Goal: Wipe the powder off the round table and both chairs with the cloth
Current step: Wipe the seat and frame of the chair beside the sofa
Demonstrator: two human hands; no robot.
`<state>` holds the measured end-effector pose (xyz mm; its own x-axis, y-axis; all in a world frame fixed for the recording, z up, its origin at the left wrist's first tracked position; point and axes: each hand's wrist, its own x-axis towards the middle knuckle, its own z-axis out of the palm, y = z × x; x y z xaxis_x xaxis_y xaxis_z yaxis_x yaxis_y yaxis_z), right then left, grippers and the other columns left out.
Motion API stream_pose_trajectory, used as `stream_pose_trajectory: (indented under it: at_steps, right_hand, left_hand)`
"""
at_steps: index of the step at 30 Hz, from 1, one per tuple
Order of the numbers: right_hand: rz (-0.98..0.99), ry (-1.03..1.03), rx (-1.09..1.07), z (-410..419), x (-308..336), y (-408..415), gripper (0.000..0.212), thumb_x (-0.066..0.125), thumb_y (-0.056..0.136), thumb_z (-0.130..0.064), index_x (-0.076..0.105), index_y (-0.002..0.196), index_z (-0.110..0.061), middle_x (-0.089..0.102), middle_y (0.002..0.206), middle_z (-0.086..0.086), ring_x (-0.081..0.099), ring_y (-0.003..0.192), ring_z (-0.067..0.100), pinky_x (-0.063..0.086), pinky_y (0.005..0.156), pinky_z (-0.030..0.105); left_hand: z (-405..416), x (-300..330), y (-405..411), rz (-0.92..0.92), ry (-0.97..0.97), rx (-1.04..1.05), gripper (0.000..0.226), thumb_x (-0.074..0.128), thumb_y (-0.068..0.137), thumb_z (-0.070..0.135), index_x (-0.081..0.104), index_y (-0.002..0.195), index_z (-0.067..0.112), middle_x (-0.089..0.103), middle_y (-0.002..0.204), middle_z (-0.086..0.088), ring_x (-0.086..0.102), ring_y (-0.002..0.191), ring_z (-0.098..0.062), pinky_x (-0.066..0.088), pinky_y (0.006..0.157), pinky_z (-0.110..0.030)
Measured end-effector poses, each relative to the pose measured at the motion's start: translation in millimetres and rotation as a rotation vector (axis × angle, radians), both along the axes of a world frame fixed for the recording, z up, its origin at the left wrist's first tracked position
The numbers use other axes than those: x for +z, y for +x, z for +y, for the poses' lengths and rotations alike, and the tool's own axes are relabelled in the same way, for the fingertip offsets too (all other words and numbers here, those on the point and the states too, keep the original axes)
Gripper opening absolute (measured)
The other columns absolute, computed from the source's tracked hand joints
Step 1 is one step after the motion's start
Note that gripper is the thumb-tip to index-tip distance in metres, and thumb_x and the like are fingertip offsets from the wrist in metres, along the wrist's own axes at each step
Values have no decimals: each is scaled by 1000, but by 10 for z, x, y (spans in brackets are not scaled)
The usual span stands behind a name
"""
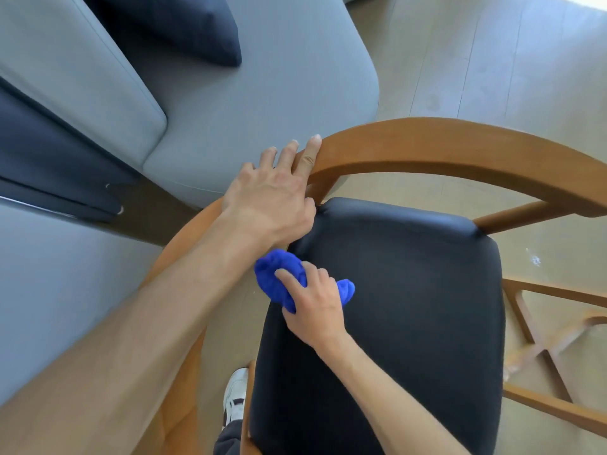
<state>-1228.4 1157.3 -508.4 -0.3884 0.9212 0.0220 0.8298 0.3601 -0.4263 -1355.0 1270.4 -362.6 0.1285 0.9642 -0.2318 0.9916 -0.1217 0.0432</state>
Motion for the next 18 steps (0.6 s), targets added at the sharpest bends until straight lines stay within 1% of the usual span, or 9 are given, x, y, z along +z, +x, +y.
stream_pose_trajectory:
  at_steps: [4, 6, 7, 8, 9, 10, 12, 14, 18]
  right_hand:
    - [-122, -159, 342, -1095, -64, 115, 45, 56, 59, -21, 58, 103, -30, 60, 101, 9, 47, 68, 25, 38, 60, 33]
    - [-226, -355, 401, -1352, -197, 270, 21, 51, 71, -18, 55, 91, -23, 58, 86, 7, 47, 59, 20, 39, 54, 31]
    - [-291, -424, 302, -1464, -222, 404, 4, 49, 83, -16, 53, 84, -17, 51, 75, 6, 46, 52, 15, 41, 50, 31]
    - [-408, -334, 146, -1533, -247, 439, 12, 49, 91, -15, 54, 81, -11, 44, 68, 3, 44, 50, 13, 44, 52, 30]
    - [-559, -313, 312, -1515, -228, 485, 11, 49, 93, -14, 58, 88, -11, 42, 71, 3, 43, 57, 14, 43, 57, 31]
    - [-424, -451, 447, -1410, -160, 509, 15, 49, 89, -16, 58, 102, -18, 48, 81, 4, 42, 66, 17, 39, 62, 31]
    - [-252, -106, 842, -1101, -22, 762, 38, 59, 78, -26, 52, 114, -34, 55, 104, 6, 45, 74, 22, 37, 67, 32]
    - [-181, 35, 699, -470, 147, 967, 50, 74, 67, -34, 58, 115, -33, 59, 110, 8, 52, 76, 26, 43, 66, 33]
    - [-177, -39, -90, 532, 218, 1596, 59, 82, 68, -23, 63, 124, -20, 57, 118, 19, 57, 94, 41, 48, 76, 46]
  left_hand:
    - [2, 25, 18, -8, -22, 17, 73, 32, 94, 37, -11, 152, 22, 11, 159, -6, 21, 140, -29, 34, 102, -45]
    - [1, 37, 29, -15, -16, 20, 72, 32, 94, 37, -9, 152, 22, 13, 159, -7, 22, 140, -30, 34, 102, -46]
    - [0, 43, 32, -16, -11, 19, 72, 32, 95, 37, -8, 152, 22, 13, 159, -7, 22, 139, -30, 34, 103, -46]
    - [-3, 50, 29, -15, -6, 18, 71, 31, 95, 38, -8, 152, 22, 14, 159, -7, 22, 139, -30, 33, 103, -46]
    - [-9, 59, 23, -13, -2, 16, 71, 31, 96, 38, -8, 152, 22, 14, 159, -8, 22, 140, -29, 33, 103, -46]
    - [-18, 65, 15, -12, 1, 12, 70, 30, 96, 38, -8, 152, 22, 13, 159, -8, 22, 140, -29, 33, 103, -46]
    - [-50, 58, -9, -11, 13, 5, 69, 29, 97, 40, -9, 152, 22, 11, 160, -7, 20, 141, -28, 31, 105, -46]
    - [-77, 42, -33, -4, 31, -7, 69, 27, 97, 41, -9, 152, 22, 9, 160, -5, 19, 142, -27, 31, 106, -45]
    - [-93, 35, -56, 11, 41, -17, 69, 27, 98, 43, -11, 152, 24, 7, 161, -3, 16, 144, -26, 29, 108, -45]
